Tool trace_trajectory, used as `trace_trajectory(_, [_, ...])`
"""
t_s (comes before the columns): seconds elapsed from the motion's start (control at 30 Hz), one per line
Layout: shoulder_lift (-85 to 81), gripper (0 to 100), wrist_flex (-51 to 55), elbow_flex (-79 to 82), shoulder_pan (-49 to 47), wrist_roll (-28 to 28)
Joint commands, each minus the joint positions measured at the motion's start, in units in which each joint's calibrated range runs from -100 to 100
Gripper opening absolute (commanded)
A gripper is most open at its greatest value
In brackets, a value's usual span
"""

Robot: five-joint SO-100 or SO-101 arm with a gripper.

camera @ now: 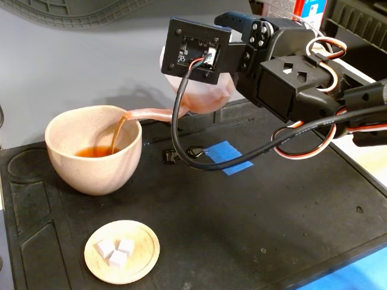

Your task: Pick up a kettle and pour liquid into a cup.

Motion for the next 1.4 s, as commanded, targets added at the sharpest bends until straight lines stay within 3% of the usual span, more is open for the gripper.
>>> trace_trajectory(0.0, [-0.7,1,0.0,-3.9,0.3,0.0])
trace_trajectory(0.13, [-0.7,1,0.0,-3.9,0.4,-1.1])
trace_trajectory(0.37, [-0.7,1,0.1,-2.7,0.7,-18.6])
trace_trajectory(0.43, [-1.4,1,-0.6,0.9,1.4,-20.9])
trace_trajectory(0.57, [-8.5,1,-9.0,16.4,7.2,-21.2])
trace_trajectory(0.77, [-9.3,1,-10.2,25.1,7.7,-20.8])
trace_trajectory(0.9, [-5.1,1,-10.4,25.0,7.1,-19.4])
trace_trajectory(1.0, [0.3,1,-16.9,24.5,7.7,-19.7])
trace_trajectory(1.37, [10.3,1,-17.2,17.1,7.7,-19.4])
